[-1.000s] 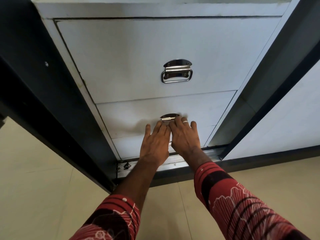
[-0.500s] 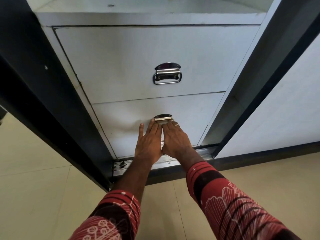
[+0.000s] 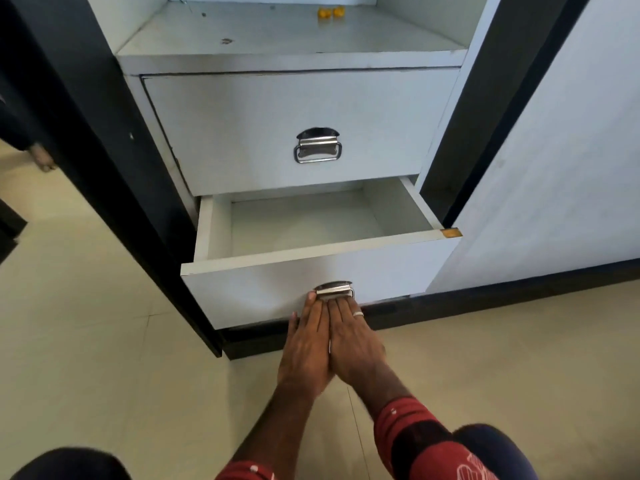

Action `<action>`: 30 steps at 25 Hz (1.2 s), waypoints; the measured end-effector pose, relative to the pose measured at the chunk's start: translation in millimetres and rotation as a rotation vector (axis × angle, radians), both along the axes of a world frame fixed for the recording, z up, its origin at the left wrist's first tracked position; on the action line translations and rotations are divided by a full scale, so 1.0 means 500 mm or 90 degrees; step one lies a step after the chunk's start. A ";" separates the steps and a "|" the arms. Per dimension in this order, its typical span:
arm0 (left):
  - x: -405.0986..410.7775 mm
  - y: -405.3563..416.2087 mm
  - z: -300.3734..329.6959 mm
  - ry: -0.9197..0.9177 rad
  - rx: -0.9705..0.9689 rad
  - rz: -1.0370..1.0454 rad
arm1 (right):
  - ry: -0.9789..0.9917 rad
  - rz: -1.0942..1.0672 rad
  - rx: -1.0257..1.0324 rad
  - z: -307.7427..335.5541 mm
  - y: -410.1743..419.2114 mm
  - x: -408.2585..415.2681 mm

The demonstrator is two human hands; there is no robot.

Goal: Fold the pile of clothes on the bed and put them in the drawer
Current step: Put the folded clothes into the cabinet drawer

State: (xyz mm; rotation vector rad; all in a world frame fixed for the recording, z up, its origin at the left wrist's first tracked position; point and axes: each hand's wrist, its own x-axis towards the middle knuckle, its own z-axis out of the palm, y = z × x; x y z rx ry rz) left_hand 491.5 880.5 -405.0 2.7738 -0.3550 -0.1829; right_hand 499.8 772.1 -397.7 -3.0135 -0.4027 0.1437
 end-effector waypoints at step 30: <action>-0.302 0.043 -0.018 0.028 -0.054 -0.099 | 0.272 -0.099 -0.199 0.096 0.065 -0.278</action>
